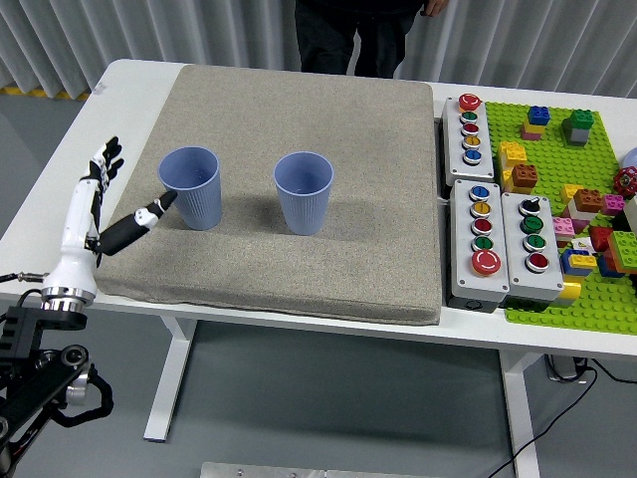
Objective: Pick cup pour cup place
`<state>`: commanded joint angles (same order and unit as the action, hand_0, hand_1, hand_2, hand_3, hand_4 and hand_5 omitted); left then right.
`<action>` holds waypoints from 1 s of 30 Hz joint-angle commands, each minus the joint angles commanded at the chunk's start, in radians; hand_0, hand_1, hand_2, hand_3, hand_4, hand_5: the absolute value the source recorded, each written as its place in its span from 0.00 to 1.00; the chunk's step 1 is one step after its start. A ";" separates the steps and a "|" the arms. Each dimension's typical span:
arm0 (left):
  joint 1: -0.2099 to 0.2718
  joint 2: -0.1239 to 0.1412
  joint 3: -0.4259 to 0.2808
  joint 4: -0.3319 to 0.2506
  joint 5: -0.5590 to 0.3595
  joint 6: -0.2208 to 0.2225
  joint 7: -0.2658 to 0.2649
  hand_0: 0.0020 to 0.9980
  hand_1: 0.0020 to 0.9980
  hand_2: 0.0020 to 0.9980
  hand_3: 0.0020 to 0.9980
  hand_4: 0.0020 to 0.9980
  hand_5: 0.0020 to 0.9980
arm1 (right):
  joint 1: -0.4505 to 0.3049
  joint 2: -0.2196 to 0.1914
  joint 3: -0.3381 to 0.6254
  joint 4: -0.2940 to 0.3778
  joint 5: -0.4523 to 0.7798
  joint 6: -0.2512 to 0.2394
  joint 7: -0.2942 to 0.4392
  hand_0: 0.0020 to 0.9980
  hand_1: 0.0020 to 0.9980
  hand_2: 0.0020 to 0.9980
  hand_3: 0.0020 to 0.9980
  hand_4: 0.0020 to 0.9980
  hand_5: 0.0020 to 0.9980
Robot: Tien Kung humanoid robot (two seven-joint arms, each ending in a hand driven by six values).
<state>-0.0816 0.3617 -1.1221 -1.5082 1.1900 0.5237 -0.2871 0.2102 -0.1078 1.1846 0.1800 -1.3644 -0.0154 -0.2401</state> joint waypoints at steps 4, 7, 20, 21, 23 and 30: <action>-0.105 -0.020 -0.031 -0.018 -0.056 0.057 -0.002 0.82 0.82 0.94 0.97 0.84 0.66 | 0.002 -0.004 0.002 0.000 0.004 -0.002 0.003 0.69 0.65 0.57 0.58 0.00 0.02; -0.197 -0.042 -0.041 0.017 -0.171 0.122 -0.052 0.82 0.82 0.94 0.97 0.84 0.66 | 0.007 -0.005 0.003 0.000 0.002 -0.002 0.002 0.69 0.65 0.57 0.58 0.00 0.02; -0.421 -0.065 -0.113 0.228 -0.374 0.079 -0.038 0.76 0.77 0.86 0.87 0.83 0.87 | 0.017 -0.004 -0.024 0.000 0.031 -0.007 -0.001 0.69 0.65 0.57 0.58 0.00 0.02; -0.424 -0.067 -0.114 0.233 -0.376 0.078 -0.038 0.76 0.77 0.86 0.87 0.83 0.87 | 0.017 -0.003 -0.026 0.000 0.031 -0.007 -0.002 0.69 0.65 0.57 0.58 0.00 0.02; -0.427 -0.071 -0.114 0.241 -0.376 0.075 -0.037 0.76 0.77 0.86 0.87 0.83 0.94 | 0.017 -0.002 -0.030 0.000 0.032 -0.006 -0.003 0.69 0.65 0.57 0.58 0.00 0.01; -0.442 -0.070 -0.123 0.300 -0.478 0.017 -0.055 0.76 0.77 0.86 0.86 0.81 1.00 | 0.019 -0.003 -0.029 0.000 0.030 -0.005 -0.003 0.69 0.65 0.57 0.58 0.00 0.01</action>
<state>-0.5236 0.2914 -1.2448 -1.2087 0.7119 0.5408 -0.3416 0.2290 -0.1105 1.1553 0.1800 -1.3346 -0.0201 -0.2428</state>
